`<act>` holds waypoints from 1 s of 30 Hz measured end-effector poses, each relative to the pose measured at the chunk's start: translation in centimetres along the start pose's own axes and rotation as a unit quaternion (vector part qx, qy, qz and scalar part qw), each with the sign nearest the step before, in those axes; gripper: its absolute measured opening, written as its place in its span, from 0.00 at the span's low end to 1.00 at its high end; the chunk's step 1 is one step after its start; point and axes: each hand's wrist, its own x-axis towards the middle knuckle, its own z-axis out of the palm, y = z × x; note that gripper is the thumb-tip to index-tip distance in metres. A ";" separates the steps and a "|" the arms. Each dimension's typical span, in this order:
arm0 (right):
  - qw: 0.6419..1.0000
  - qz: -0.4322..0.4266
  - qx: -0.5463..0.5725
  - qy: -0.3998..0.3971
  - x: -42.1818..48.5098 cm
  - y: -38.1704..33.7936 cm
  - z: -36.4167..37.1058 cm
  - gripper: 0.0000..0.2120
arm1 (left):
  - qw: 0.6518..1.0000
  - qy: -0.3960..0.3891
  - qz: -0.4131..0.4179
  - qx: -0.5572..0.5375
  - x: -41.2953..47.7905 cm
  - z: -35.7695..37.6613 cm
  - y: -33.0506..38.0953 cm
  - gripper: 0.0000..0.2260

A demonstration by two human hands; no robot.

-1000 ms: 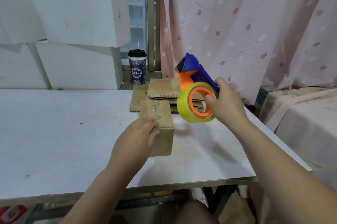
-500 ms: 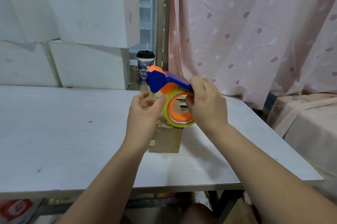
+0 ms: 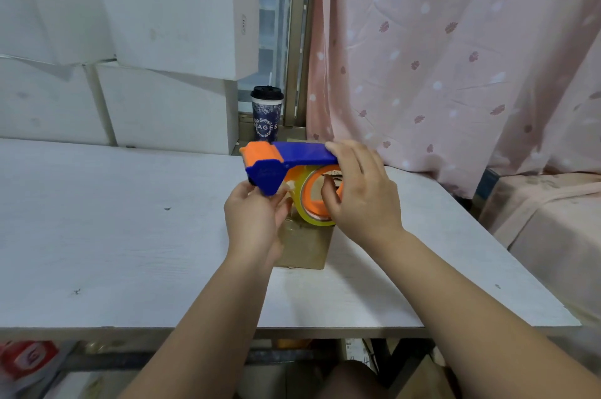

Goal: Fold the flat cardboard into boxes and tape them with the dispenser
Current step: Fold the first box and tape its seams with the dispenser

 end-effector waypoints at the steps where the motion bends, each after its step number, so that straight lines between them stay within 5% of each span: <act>1: 1.000 -0.006 0.001 -0.009 -0.2 0.0 0.0 0.23 | 1.000 0.004 -0.001 0.002 0.0 -0.1 0.0 0.09; 15: 1.000 0.008 -0.011 -0.006 -0.9 1.7 -1.9 0.18 | 0.999 -0.040 -0.025 0.000 0.2 -0.8 0.5 0.07; 24: 0.974 0.128 0.180 -0.054 -1.8 2.1 -0.8 0.16 | 0.998 -0.044 -0.038 -0.022 0.5 -0.7 0.1 0.06; 30: 0.973 0.111 0.195 -0.050 -2.5 2.2 -0.5 0.17 | 0.997 -0.049 -0.049 -0.035 0.8 -1.1 0.1 0.05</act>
